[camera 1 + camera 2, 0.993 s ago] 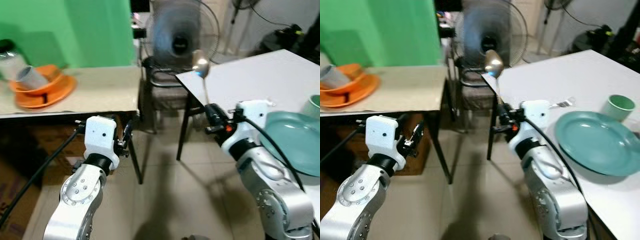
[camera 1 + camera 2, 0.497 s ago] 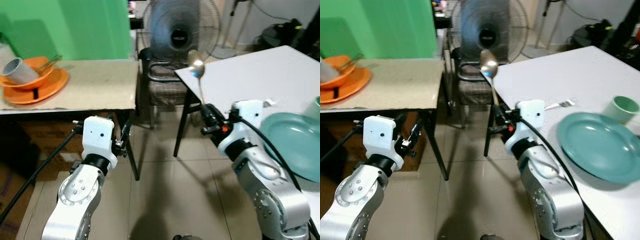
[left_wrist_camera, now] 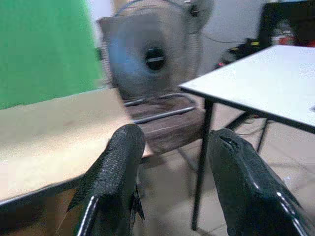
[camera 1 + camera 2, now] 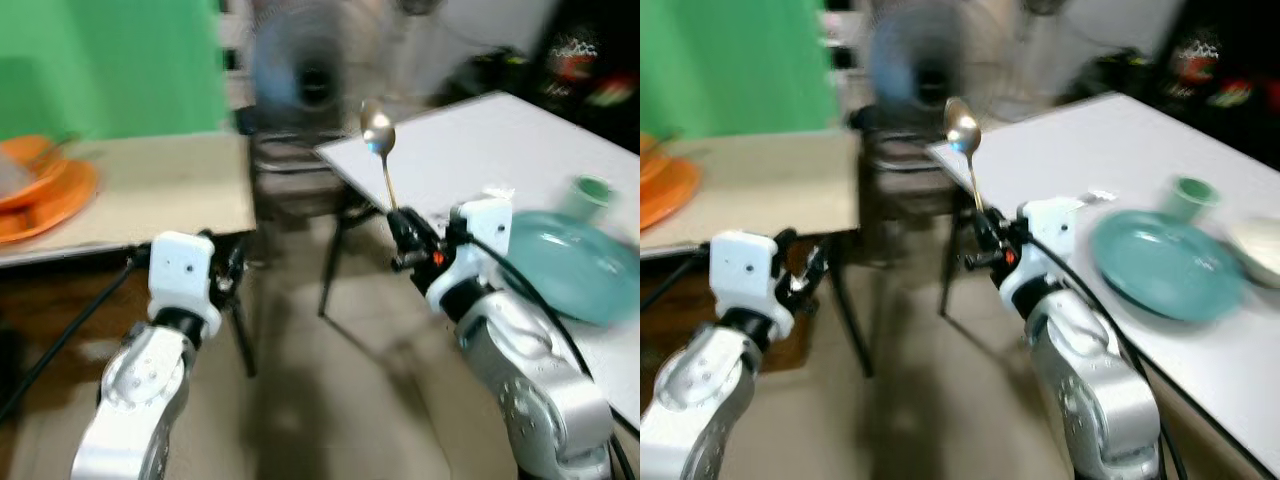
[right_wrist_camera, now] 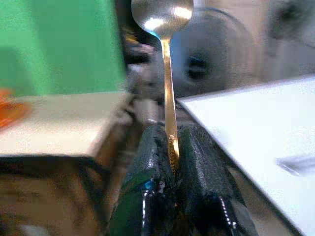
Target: Setting the table
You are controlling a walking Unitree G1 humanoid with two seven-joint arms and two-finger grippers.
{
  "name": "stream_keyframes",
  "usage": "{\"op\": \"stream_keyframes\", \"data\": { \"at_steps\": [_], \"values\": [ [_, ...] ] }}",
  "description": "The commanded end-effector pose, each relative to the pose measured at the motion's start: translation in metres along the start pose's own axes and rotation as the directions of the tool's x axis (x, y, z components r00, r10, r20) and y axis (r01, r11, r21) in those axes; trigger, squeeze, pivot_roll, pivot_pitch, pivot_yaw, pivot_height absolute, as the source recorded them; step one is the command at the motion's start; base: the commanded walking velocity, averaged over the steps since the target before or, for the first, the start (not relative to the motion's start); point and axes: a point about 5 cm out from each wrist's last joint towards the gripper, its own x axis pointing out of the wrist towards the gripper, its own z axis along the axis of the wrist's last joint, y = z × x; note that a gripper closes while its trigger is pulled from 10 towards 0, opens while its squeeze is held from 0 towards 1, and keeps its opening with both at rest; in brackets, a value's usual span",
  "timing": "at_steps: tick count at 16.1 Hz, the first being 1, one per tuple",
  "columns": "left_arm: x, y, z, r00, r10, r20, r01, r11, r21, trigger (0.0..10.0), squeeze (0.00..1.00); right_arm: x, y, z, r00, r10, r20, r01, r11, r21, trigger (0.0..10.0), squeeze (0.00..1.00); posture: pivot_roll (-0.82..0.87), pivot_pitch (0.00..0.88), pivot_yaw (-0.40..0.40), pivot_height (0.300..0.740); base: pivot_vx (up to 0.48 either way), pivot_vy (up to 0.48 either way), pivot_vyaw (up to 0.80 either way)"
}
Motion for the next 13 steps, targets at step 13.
{"op": "stream_keyframes", "data": {
  "at_steps": [13],
  "values": [
    [0.0019,-0.0048,-0.0028,0.999,-0.038,-0.022,0.039,0.999,0.012,10.0,0.00,-0.0004,-0.0043,0.0031,0.999,-0.037,0.004,0.037,0.999,0.000,10.0,0.00,-0.08,0.019,0.015,0.740,0.000,0.000,-0.62]
  ]
}}
